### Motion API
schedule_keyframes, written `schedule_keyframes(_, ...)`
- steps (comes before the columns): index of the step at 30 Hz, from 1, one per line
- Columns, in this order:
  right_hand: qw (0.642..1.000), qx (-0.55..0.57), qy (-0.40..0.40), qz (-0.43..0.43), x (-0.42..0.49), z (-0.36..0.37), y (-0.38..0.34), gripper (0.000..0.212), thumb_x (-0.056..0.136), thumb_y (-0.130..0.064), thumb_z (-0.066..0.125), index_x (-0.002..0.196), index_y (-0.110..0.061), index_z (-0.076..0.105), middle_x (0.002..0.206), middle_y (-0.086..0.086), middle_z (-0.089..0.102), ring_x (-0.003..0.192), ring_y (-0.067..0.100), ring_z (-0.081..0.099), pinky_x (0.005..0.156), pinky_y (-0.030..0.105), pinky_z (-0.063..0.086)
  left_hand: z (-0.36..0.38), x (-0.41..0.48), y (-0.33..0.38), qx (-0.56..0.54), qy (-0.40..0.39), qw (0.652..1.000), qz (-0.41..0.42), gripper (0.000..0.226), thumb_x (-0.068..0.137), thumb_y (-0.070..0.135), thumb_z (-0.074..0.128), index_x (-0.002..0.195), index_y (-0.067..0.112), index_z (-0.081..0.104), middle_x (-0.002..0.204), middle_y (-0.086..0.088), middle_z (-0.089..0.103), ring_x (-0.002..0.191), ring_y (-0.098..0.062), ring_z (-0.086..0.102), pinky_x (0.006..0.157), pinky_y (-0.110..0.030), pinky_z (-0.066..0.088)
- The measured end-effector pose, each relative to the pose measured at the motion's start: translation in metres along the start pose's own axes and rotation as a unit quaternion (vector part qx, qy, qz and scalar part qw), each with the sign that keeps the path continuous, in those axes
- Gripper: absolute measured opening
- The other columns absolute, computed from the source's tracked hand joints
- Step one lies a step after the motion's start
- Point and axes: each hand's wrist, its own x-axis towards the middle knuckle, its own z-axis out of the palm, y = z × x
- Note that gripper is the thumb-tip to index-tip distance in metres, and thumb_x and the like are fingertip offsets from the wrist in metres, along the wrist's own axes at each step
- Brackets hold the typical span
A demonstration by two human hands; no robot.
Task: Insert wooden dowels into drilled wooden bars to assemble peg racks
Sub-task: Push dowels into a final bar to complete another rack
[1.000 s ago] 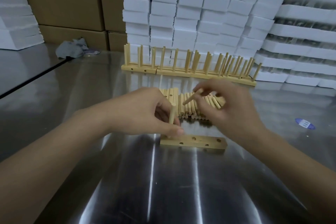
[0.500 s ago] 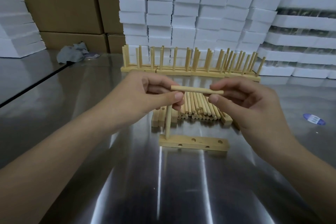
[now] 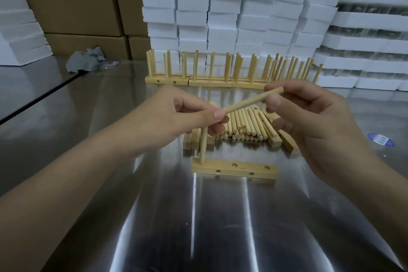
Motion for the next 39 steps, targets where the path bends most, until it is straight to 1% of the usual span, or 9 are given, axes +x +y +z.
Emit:
schedule_keyframes(4,0.995,-0.092,-0.041,-0.019,0.001,-0.001,-0.005,0.021,0.093,-0.027,0.072,0.104,-0.009,0.069,0.104,0.005,0.082,0.101,0.019,0.078,0.074,0.025,0.062,0.002,-0.001,0.0,-0.014,-0.032,0.999,-0.003,0.027,0.097,0.035,0.073,0.122,0.028,0.079,0.101,0.007,0.083,0.097,-0.01,0.079,0.078,-0.01,0.055)
schedule_keyframes(8,0.981,-0.169,-0.09,-0.01,-0.001,-0.002,-0.01,0.024,0.09,-0.028,0.073,0.103,-0.009,0.069,0.089,0.005,0.081,0.088,0.018,0.08,0.07,0.034,0.065,0.004,-0.001,-0.001,-0.005,-0.049,0.999,-0.018,0.022,0.098,0.036,0.071,0.114,0.028,0.082,0.097,0.005,0.083,0.093,-0.01,0.078,0.076,-0.012,0.055)
schedule_keyframes(13,0.983,-0.174,-0.06,-0.02,0.0,-0.003,-0.008,0.02,0.094,-0.023,0.07,0.109,-0.011,0.071,0.097,0.005,0.074,0.095,0.02,0.073,0.075,0.039,0.065,0.006,0.002,-0.003,0.038,-0.051,0.998,-0.02,0.027,0.095,0.051,0.066,0.11,0.036,0.083,0.099,0.007,0.082,0.096,-0.015,0.077,0.078,-0.033,0.06)
schedule_keyframes(17,0.962,-0.253,-0.097,-0.024,-0.003,-0.004,-0.004,0.017,0.1,-0.019,0.068,0.114,-0.026,0.073,0.102,-0.004,0.071,0.101,0.019,0.069,0.074,0.041,0.062,0.007,0.002,-0.004,0.025,-0.048,0.998,-0.021,0.027,0.097,0.047,0.064,0.111,0.033,0.082,0.098,0.011,0.082,0.097,-0.008,0.077,0.076,-0.012,0.054)
schedule_keyframes(22,0.933,-0.33,-0.14,-0.02,-0.009,0.004,-0.001,0.024,0.098,-0.033,0.062,0.12,-0.035,0.07,0.101,-0.016,0.069,0.099,0.011,0.07,0.081,0.03,0.059,0.008,0.001,-0.003,0.016,-0.053,0.998,-0.02,0.028,0.101,0.044,0.062,0.103,0.027,0.084,0.096,0.006,0.082,0.094,-0.009,0.078,0.074,-0.009,0.053)
schedule_keyframes(27,0.937,-0.316,-0.146,-0.011,-0.01,0.006,-0.003,0.027,0.097,-0.03,0.064,0.122,-0.033,0.072,0.1,-0.015,0.071,0.101,0.011,0.071,0.085,0.033,0.06,0.008,0.001,-0.003,0.003,-0.059,0.998,-0.023,0.037,0.098,0.051,0.062,0.09,0.024,0.086,0.089,0.002,0.082,0.087,-0.012,0.079,0.075,-0.009,0.053)
schedule_keyframes(32,0.951,-0.258,-0.171,0.022,-0.009,0.006,-0.003,0.014,0.099,-0.025,0.067,0.108,-0.026,0.078,0.098,-0.008,0.075,0.098,0.015,0.072,0.085,0.036,0.059,0.007,0.001,-0.002,0.001,-0.06,0.998,-0.031,0.036,0.097,0.051,0.063,0.09,0.024,0.087,0.09,0.002,0.083,0.087,-0.01,0.078,0.073,-0.007,0.052)
schedule_keyframes(36,0.947,-0.243,-0.207,0.027,-0.007,0.004,-0.003,0.017,0.103,-0.021,0.062,0.11,-0.019,0.077,0.103,-0.005,0.078,0.101,0.015,0.074,0.086,0.02,0.055,0.006,0.001,0.0,0.008,-0.064,0.997,-0.034,0.034,0.099,0.049,0.064,0.09,0.027,0.087,0.09,0.004,0.083,0.089,-0.007,0.078,0.074,-0.002,0.047)
schedule_keyframes(39,0.945,-0.25,-0.212,0.022,-0.006,0.004,-0.004,0.018,0.103,-0.022,0.061,0.112,-0.02,0.077,0.105,-0.006,0.078,0.103,0.015,0.074,0.087,0.02,0.055,0.006,0.0,0.001,0.017,-0.066,0.997,-0.034,0.034,0.098,0.052,0.064,0.091,0.028,0.087,0.091,0.004,0.083,0.089,-0.007,0.077,0.073,-0.001,0.046)
